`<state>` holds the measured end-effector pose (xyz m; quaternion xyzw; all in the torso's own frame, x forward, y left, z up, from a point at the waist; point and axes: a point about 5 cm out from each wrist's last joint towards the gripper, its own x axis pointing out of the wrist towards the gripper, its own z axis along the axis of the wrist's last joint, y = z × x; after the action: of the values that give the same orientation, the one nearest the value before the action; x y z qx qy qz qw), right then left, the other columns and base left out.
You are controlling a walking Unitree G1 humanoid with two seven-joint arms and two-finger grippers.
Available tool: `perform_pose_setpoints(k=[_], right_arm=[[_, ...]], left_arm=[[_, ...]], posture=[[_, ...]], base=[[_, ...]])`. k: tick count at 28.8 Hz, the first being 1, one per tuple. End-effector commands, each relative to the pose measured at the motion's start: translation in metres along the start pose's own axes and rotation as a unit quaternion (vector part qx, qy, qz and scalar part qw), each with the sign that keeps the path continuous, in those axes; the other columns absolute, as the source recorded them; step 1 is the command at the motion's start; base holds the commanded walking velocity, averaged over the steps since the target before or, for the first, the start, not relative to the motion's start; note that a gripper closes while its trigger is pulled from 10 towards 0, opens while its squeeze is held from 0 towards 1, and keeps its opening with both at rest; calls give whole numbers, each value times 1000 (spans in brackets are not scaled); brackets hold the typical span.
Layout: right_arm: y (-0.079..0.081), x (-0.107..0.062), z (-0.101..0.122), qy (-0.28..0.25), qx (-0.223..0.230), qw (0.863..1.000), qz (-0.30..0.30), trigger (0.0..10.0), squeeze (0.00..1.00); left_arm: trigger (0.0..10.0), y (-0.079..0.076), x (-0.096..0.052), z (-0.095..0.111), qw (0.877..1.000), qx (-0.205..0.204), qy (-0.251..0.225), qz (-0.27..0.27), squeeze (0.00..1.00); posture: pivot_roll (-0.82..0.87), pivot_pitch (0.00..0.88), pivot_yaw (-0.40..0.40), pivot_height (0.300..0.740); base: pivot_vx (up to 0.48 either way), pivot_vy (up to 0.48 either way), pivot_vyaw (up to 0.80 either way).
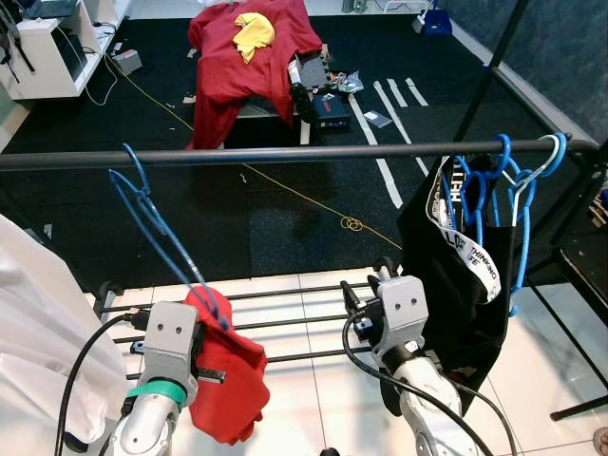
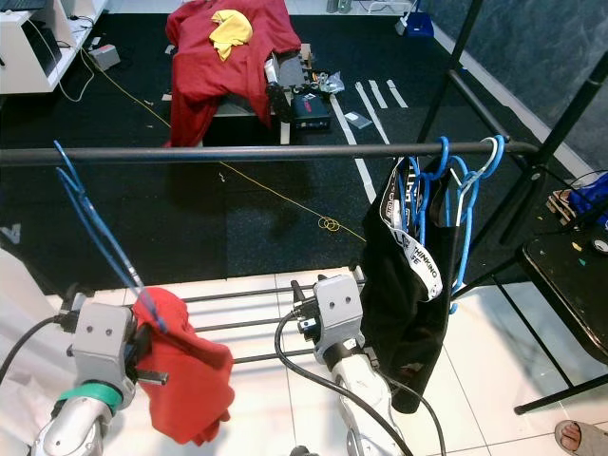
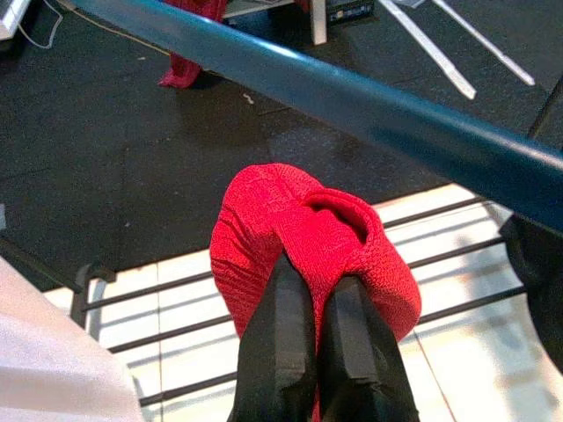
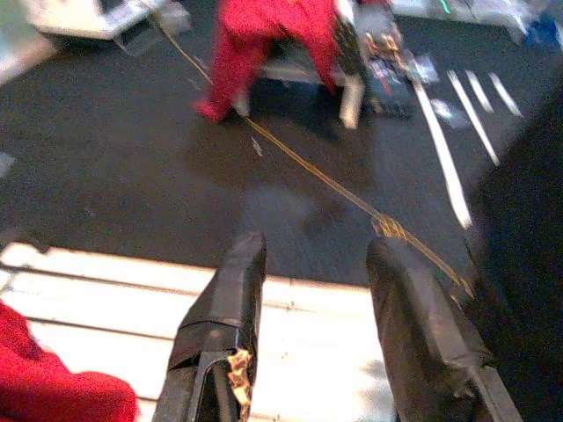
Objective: Hang hanger
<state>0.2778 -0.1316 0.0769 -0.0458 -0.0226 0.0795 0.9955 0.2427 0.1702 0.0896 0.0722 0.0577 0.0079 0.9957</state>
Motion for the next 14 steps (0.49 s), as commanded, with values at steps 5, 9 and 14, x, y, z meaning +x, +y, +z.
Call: perform_pose_setpoints(k=[5, 9, 14], right_arm=[[-13, -11, -25, 47, -5, 998, -43, 10000, 0], [-7, 1, -16, 29, -1, 999, -39, 10000, 0], [-1, 9, -8, 13, -7, 999, -29, 10000, 0]], left_arm=[[10000, 1, 1, -9, 1000, 23, 7, -6, 0], [10000, 3, 6, -5, 1000, 25, 0, -1, 0], [10000, 4, 9, 1, 1000, 20, -10, 11, 0]], posture=[[-67, 79, 77, 740], [-69, 75, 85, 740], [-64, 73, 81, 740]], base=[[0, 0, 0], [0, 0, 0], [0, 0, 0]])
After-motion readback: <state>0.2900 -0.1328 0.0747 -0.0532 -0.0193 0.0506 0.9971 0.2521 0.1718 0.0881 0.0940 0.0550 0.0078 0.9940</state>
